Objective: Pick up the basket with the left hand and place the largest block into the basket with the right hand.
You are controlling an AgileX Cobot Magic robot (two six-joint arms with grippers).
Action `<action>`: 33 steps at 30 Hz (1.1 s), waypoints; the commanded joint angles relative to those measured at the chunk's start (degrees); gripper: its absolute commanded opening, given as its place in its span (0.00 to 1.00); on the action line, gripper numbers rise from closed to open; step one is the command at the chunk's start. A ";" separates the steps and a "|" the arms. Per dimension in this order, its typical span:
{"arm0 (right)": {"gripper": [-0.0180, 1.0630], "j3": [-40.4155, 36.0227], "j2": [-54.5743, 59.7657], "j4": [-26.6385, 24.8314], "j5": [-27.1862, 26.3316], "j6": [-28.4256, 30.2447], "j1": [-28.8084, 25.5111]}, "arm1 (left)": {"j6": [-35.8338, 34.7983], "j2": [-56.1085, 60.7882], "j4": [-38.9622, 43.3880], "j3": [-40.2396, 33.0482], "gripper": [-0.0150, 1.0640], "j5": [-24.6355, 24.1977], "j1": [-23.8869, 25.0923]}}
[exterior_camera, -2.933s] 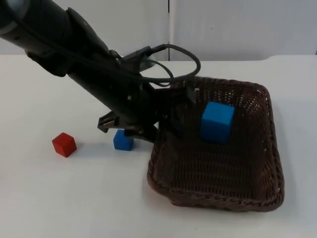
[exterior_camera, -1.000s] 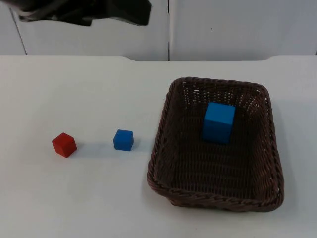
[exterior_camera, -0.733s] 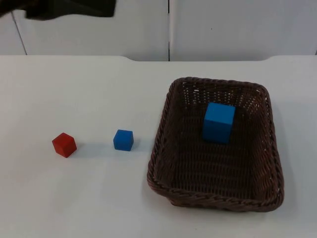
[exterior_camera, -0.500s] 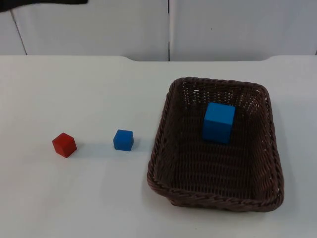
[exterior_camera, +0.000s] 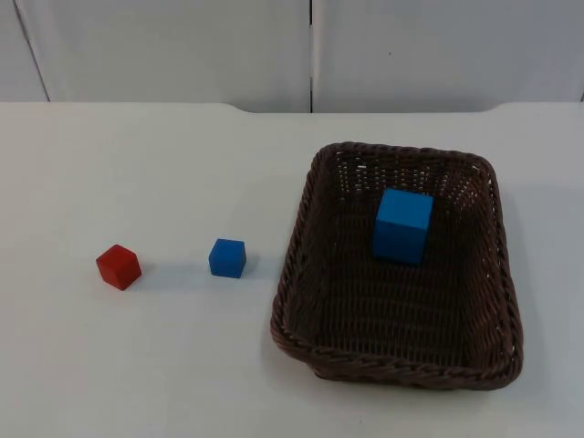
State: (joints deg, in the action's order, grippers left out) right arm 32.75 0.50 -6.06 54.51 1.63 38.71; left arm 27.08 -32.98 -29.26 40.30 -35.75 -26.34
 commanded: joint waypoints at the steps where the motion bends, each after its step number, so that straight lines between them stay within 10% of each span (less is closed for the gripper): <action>1: 0.86 -0.26 -0.50 1.62 2.23 -1.63 -0.36 | -1.00 1.69 0.35 -1.46 0.74 -0.74 -0.30; 33: 0.86 -3.35 -0.50 7.65 7.37 -1.63 0.32 | -27.70 32.98 27.14 -5.85 0.74 -24.21 -0.30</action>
State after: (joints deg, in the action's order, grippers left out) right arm 29.57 0.22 1.10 61.92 0.00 38.83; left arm 0.95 -0.19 -3.24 34.65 -59.37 -26.38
